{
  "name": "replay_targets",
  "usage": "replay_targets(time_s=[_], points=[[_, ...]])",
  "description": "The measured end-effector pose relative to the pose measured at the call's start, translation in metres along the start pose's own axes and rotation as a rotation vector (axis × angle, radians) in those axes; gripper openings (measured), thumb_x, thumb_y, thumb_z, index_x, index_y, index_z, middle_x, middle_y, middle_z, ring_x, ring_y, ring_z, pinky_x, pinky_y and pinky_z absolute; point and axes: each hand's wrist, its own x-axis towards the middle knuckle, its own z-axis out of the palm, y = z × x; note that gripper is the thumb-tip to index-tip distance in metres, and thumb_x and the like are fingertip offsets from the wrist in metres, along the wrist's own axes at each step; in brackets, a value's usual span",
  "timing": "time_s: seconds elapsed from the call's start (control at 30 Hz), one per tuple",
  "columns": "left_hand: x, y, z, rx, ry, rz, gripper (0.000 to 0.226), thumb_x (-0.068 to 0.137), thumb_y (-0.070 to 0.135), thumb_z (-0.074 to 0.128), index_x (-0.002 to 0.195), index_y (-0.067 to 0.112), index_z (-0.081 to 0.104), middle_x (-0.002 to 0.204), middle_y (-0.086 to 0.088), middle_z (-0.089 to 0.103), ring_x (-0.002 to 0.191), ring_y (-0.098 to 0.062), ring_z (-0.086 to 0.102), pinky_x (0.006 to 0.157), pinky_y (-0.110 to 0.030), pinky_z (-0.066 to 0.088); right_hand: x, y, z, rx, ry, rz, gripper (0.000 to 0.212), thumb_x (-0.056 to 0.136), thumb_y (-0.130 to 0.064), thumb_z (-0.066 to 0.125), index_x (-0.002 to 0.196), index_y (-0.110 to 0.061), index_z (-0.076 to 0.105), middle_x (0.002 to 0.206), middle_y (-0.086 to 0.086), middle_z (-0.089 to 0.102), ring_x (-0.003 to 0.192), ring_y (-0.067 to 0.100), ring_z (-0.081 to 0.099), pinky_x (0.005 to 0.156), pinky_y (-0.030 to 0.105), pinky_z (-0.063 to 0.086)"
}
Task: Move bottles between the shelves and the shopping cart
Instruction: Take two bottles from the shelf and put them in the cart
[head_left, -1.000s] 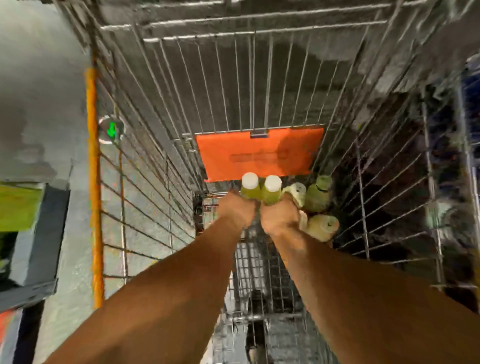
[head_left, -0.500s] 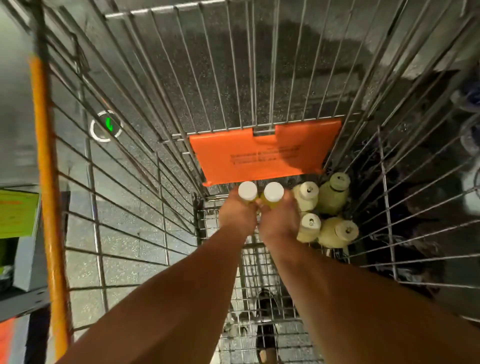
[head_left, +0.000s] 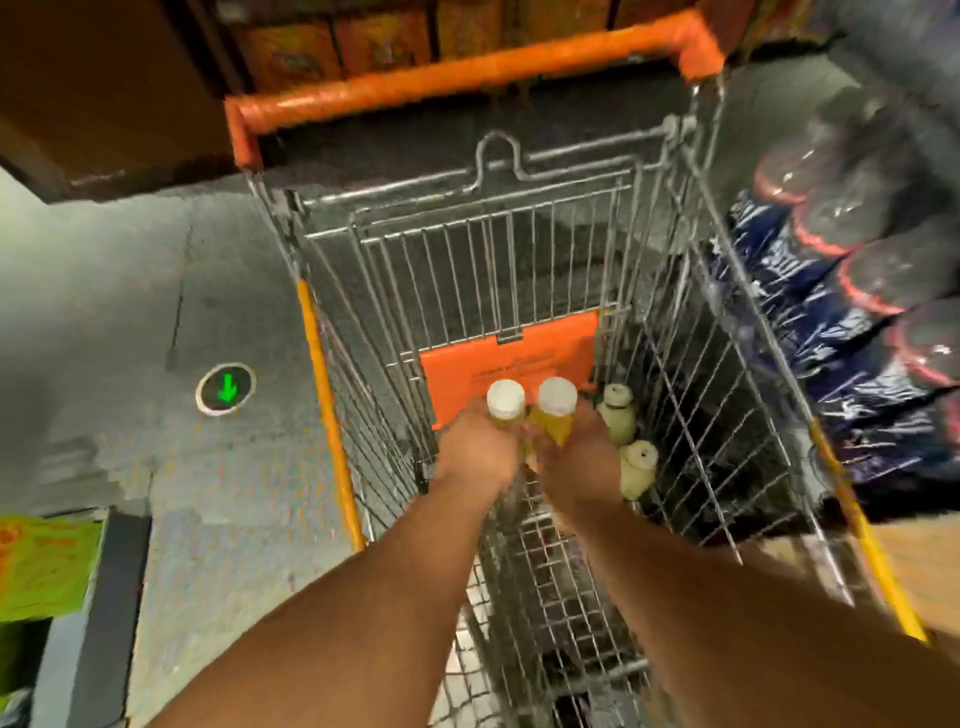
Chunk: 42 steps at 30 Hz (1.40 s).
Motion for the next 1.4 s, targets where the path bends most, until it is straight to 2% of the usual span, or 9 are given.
replay_targets(time_s=[0.07, 0.13, 0.27, 0.4, 0.63, 0.77, 1.1, 1.27, 1.4], points=[[-0.036, 0.020, -0.027, -0.068, -0.071, 0.095, 0.032, 0.086, 0.022, 0.071, 0.117, 0.016, 0.065, 0.103, -0.008, 0.065, 0.095, -0.027, 0.062, 0.066, -0.031, 0.044, -0.031, -0.026, -0.031, 0.035, 0.110, -0.045, 0.035, 0.084, -0.032, 0.069, 0.115, -0.039, 0.057, 0.098, -0.022, 0.063, 0.087, 0.002, 0.053, 0.077, 0.017, 0.044], [-0.076, 0.042, -0.054, -0.018, -0.126, 0.247, 0.030, 0.080, 0.029, 0.078, 0.107, 0.019, 0.069, 0.095, -0.005, 0.071, 0.086, -0.022, 0.065, 0.066, -0.031, 0.046, -0.068, -0.056, -0.064, 0.052, 0.181, -0.043, 0.033, 0.084, -0.027, 0.070, 0.114, -0.032, 0.056, 0.101, -0.015, 0.061, 0.088, 0.009, 0.054, 0.074, 0.023, 0.043], [-0.170, 0.091, -0.104, 0.065, -0.218, 0.511, 0.032, 0.080, 0.037, 0.076, 0.104, 0.017, 0.072, 0.103, -0.010, 0.073, 0.099, -0.027, 0.068, 0.074, -0.032, 0.050, -0.149, -0.120, -0.136, 0.127, 0.381, -0.065, 0.016, 0.083, -0.030, 0.074, 0.088, -0.030, 0.058, 0.083, -0.011, 0.063, 0.084, 0.016, 0.063, 0.061, 0.012, 0.041], [-0.275, 0.142, -0.140, -0.075, -0.343, 0.603, 0.038, 0.059, 0.047, 0.077, 0.091, 0.026, 0.069, 0.100, -0.003, 0.073, 0.097, -0.026, 0.069, 0.089, -0.043, 0.056, -0.232, -0.167, -0.221, 0.067, 0.581, -0.002, 0.038, 0.084, -0.037, 0.070, 0.115, -0.017, 0.059, 0.113, 0.010, 0.066, 0.107, 0.031, 0.060, 0.081, 0.034, 0.044], [-0.466, 0.202, -0.130, -0.004, -0.511, 0.956, 0.039, 0.067, 0.049, 0.084, 0.097, 0.026, 0.074, 0.096, 0.002, 0.076, 0.094, -0.018, 0.070, 0.086, -0.034, 0.054, -0.396, -0.181, -0.381, -0.023, 0.881, 0.104, 0.041, 0.085, -0.038, 0.069, 0.118, -0.015, 0.059, 0.118, 0.013, 0.065, 0.112, 0.034, 0.058, 0.084, 0.036, 0.046], [-0.581, 0.212, -0.099, 0.034, -0.687, 1.112, 0.044, 0.071, 0.047, 0.083, 0.104, 0.019, 0.075, 0.101, -0.002, 0.076, 0.098, -0.023, 0.069, 0.089, -0.040, 0.054, -0.505, -0.162, -0.455, -0.094, 1.005, 0.202, 0.047, 0.084, -0.047, 0.067, 0.118, -0.015, 0.059, 0.119, 0.012, 0.066, 0.111, 0.032, 0.060, 0.086, 0.037, 0.048], [-0.960, 0.150, -0.020, 0.085, -1.050, 1.430, 0.036, 0.072, 0.056, 0.078, 0.085, 0.024, 0.069, 0.092, 0.011, 0.071, 0.074, -0.004, 0.063, 0.067, -0.024, 0.050, -0.884, -0.071, -0.604, -0.252, 1.342, 0.460, 0.022, 0.085, -0.047, 0.064, 0.092, -0.027, 0.056, 0.103, 0.005, 0.069, 0.098, 0.029, 0.064, 0.070, 0.030, 0.041], [-1.136, 0.088, 0.015, 0.120, -1.233, 1.565, 0.049, 0.075, 0.058, 0.075, 0.099, 0.016, 0.073, 0.099, 0.003, 0.072, 0.096, -0.021, 0.066, 0.087, -0.039, 0.054, -1.066, -0.034, -0.640, -0.296, 1.511, 0.561, 0.029, 0.082, -0.051, 0.064, 0.070, -0.029, 0.049, 0.097, 0.006, 0.069, 0.092, 0.030, 0.064, 0.066, 0.029, 0.037], [-1.257, 0.041, 0.032, 0.143, -1.399, 1.584, 0.069, 0.062, 0.069, 0.071, 0.111, 0.020, 0.072, 0.114, -0.004, 0.070, 0.106, -0.024, 0.065, 0.091, -0.043, 0.053, -1.179, -0.003, -0.672, -0.383, 1.571, 0.694, 0.040, 0.081, -0.055, 0.065, 0.099, -0.020, 0.065, 0.100, 0.009, 0.070, 0.095, 0.030, 0.065, 0.069, 0.031, 0.046]])
